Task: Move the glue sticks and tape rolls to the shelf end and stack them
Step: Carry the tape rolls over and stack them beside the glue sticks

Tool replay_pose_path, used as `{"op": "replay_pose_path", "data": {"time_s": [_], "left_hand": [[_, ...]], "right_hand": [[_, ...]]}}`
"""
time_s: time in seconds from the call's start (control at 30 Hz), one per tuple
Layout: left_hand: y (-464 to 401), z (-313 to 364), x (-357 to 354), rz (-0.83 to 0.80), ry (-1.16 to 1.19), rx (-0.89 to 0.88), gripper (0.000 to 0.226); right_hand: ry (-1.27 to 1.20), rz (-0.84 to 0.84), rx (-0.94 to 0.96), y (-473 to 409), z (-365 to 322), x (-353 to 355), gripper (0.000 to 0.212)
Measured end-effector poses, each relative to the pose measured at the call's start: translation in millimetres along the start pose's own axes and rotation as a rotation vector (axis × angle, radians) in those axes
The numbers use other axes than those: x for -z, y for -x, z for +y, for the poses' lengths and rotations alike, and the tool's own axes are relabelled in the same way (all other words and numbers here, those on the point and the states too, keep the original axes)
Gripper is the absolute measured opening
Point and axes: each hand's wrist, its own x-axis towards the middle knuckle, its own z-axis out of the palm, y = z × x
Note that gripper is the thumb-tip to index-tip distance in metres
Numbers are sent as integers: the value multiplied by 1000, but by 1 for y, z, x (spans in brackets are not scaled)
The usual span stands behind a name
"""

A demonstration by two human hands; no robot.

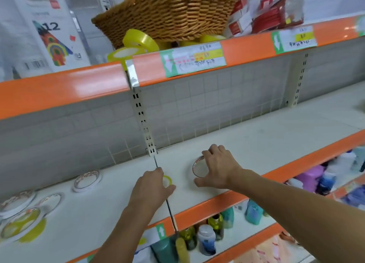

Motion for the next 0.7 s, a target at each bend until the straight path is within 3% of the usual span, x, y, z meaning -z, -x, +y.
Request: {"op": "replay_pose_path", "data": {"time_s": [0.7], "left_hand": [[-102, 200, -42, -59, 110, -346, 52]], "right_hand": [[-3, 50, -313, 11, 202, 26, 81]]}}
